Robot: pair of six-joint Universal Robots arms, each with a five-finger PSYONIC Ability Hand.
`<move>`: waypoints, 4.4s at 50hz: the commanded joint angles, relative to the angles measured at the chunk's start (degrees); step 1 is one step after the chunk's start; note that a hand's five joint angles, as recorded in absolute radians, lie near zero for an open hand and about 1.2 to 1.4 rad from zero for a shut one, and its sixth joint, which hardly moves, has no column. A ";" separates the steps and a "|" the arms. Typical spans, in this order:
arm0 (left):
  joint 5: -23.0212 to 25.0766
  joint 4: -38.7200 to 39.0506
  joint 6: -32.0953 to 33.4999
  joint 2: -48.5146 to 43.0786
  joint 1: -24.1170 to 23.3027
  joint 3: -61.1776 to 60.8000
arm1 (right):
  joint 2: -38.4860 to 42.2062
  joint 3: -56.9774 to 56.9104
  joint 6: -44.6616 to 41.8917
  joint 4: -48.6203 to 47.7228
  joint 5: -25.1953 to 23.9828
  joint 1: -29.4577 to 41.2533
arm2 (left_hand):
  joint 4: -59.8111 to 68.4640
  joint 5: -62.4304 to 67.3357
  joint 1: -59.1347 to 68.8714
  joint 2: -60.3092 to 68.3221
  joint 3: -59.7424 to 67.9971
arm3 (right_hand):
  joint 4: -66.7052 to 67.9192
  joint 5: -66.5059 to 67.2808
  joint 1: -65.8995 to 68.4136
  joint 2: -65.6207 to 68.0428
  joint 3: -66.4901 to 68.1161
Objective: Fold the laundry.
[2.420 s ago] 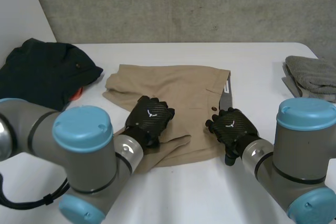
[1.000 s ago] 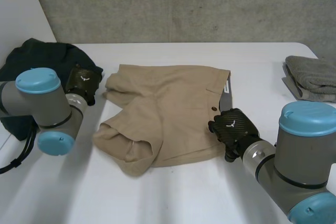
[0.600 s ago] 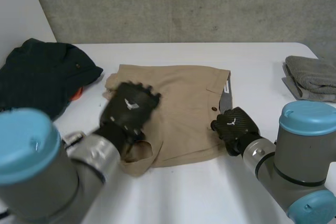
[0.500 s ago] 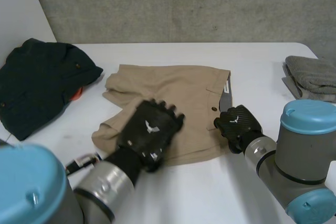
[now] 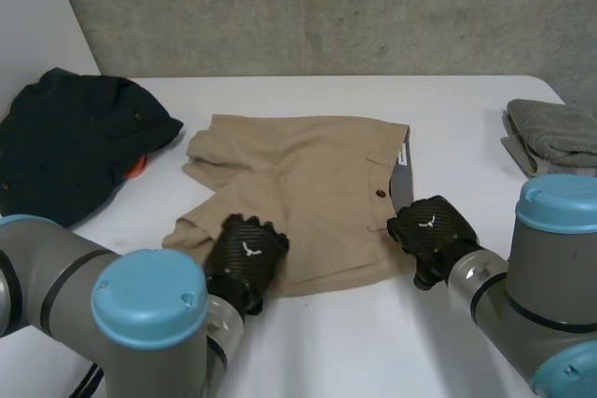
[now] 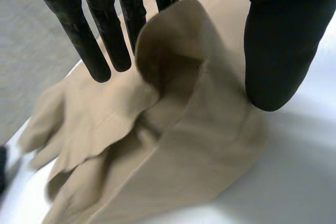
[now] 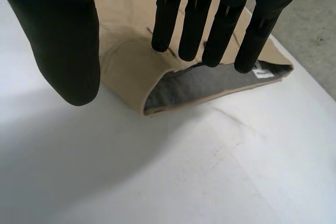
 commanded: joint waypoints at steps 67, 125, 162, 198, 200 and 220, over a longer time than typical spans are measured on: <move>3.75 0.82 -0.50 5.87 11.09 -11.95 | 1.17 0.43 0.21 -8.24 5.33 1.05 | 46.48 46.28 47.40 46.56 46.81 | 45.74 47.49 44.92 45.71 45.90; -2.75 -22.19 4.86 7.71 4.15 1.32 | -8.42 0.43 -16.84 17.07 2.51 -5.10 | 1.81 1.61 2.74 1.90 2.14 | 45.74 47.49 44.92 45.71 45.90; -0.56 -30.37 -3.04 14.84 0.11 -0.96 | -8.68 1.05 -16.14 14.35 2.69 -5.28 | 0.30 0.10 1.22 0.38 0.62 | 45.74 47.49 44.92 45.71 45.90; -4.16 -34.15 5.56 30.03 1.25 12.74 | -31.87 -11.06 -21.49 31.47 -0.46 -5.98 | 49.73 49.53 50.65 49.81 50.06 | 45.74 47.49 44.92 45.71 45.90; -4.07 -34.15 6.53 31.19 1.25 14.59 | -32.23 -12.39 -21.85 32.44 -1.44 -5.89 | 49.73 49.53 50.65 49.81 50.06 | 45.74 47.49 44.92 45.71 45.90; -4.07 -23.80 10.39 -9.85 12.06 40.32 | 1.06 -27.59 -20.27 21.13 5.76 -4.49 | 49.73 49.53 50.65 49.81 50.06 | 45.74 47.49 44.92 45.71 45.90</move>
